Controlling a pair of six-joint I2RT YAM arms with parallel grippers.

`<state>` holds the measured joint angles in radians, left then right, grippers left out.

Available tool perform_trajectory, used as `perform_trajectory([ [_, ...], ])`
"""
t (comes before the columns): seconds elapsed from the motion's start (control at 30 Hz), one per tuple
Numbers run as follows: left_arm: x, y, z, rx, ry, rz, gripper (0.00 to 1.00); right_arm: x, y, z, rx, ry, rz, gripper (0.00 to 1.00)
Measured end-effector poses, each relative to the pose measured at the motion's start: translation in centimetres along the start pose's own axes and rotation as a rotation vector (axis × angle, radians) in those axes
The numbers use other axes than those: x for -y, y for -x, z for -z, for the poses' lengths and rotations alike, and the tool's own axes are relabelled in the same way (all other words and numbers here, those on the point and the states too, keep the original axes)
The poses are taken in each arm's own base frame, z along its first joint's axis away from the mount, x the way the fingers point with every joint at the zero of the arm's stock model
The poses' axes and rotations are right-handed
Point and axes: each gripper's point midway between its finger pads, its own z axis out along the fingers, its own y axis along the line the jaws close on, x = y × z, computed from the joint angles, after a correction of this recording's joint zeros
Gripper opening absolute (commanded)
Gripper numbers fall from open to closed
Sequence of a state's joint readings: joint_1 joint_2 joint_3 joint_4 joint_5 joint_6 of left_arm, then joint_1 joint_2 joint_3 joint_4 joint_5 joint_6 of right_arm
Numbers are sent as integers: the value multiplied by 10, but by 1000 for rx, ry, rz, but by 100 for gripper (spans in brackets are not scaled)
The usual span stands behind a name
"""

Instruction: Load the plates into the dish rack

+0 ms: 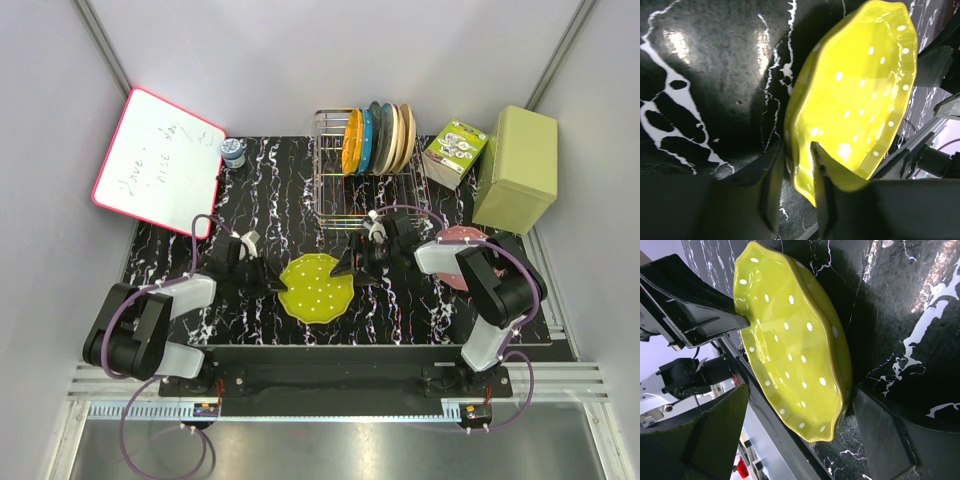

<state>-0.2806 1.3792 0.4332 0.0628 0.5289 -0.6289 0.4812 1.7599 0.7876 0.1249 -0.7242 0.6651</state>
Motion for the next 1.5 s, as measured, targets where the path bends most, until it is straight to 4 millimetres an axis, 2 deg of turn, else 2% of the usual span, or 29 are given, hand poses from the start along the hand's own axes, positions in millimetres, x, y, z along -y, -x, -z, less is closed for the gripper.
perform_trajectory([
  [0.1, -3, 0, 0, 5, 9, 2, 14, 0, 0, 0, 10, 10, -14, 89],
  [0.2, -3, 0, -1, 7, 8, -2, 10, 0, 0, 0, 20, 18, -18, 87],
  [0.23, -3, 0, -1, 6, 6, -3, 3, 0, -1, 0, 21, 21, -18, 86],
  [0.27, -2, 0, -2, 7, 5, -5, 2, -1, -2, -1, 21, 23, -17, 84],
  [0.5, 4, -4, -8, -6, -21, -34, 2, -8, -31, -11, -39, 36, -24, 70],
  [0.67, 8, -9, -9, -22, -31, -42, 2, -6, -36, -12, -45, 31, -37, 61],
  [0.8, 9, -10, -9, -27, -33, -37, 3, -1, -37, -12, -41, 9, -42, 46],
  [0.9, 10, -12, -9, -32, -34, -35, 4, 3, -37, -11, -39, -8, -47, 21],
  [0.93, 9, -12, -9, -31, -32, -35, 4, 1, -37, -9, -44, 0, -50, 2],
  [0.97, 9, -12, -8, -28, -31, -36, 5, -4, -37, -6, -47, 20, -37, 0],
  [1.07, 10, -14, -4, -35, -30, -40, 45, -9, -36, -1, -46, 15, 10, 0],
  [1.1, 8, -15, -1, -42, -28, -56, 67, -12, -36, 1, -45, 16, 33, 0],
  [1.13, 7, -12, 5, -45, -16, -64, 78, -12, -35, 3, -37, 5, 54, 0],
  [1.2, 8, 8, 18, -15, 3, -121, 99, -13, -31, 8, -22, -10, 87, 0],
  [1.3, 30, 61, 47, 80, 16, -260, 99, -18, -25, 19, -7, -32, 136, 0],
  [1.37, 51, 109, 77, 200, 31, -365, 99, -25, -20, 25, -3, -41, 173, 0],
  [1.43, 70, 152, 122, 377, 75, -465, 99, -35, -14, 31, 1, -46, 215, 0],
  [1.5, 78, 171, 164, 523, 143, -531, 99, -49, -4, 37, 6, -42, 266, 0],
])
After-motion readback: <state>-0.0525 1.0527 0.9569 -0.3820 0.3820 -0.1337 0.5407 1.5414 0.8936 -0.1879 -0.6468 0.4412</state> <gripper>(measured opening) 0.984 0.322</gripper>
